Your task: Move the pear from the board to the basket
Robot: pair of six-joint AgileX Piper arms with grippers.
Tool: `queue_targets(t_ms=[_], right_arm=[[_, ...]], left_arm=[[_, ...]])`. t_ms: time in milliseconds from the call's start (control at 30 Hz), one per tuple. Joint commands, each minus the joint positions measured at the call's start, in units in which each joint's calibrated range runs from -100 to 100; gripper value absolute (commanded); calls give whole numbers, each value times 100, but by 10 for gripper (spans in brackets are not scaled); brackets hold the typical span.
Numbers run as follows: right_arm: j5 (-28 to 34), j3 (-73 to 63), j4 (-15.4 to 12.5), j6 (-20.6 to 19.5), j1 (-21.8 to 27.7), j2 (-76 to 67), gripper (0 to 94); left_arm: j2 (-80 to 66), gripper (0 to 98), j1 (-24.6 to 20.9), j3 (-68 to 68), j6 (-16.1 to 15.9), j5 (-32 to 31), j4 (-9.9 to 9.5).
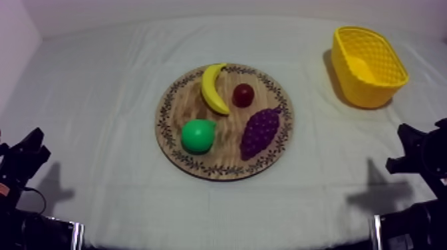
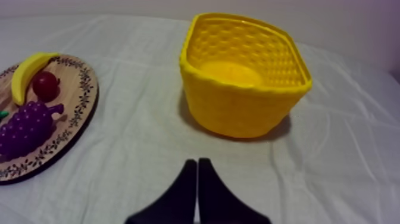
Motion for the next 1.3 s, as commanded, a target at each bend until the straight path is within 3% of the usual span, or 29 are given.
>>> queue_targets(t_ms=[0, 1000, 1267], right_arm=[[-4, 1, -1, 54, -12, -4, 5], [-4, 1, -1, 53, -33, -4, 5], [-134, -354, -60, -203, -175, 580, 6]], left_arm=[[-2, 1, 0, -5, 0, 1, -1], [-2, 1, 0, -5, 0, 1, -1], [-2, 1, 0, -5, 1, 1, -1]])
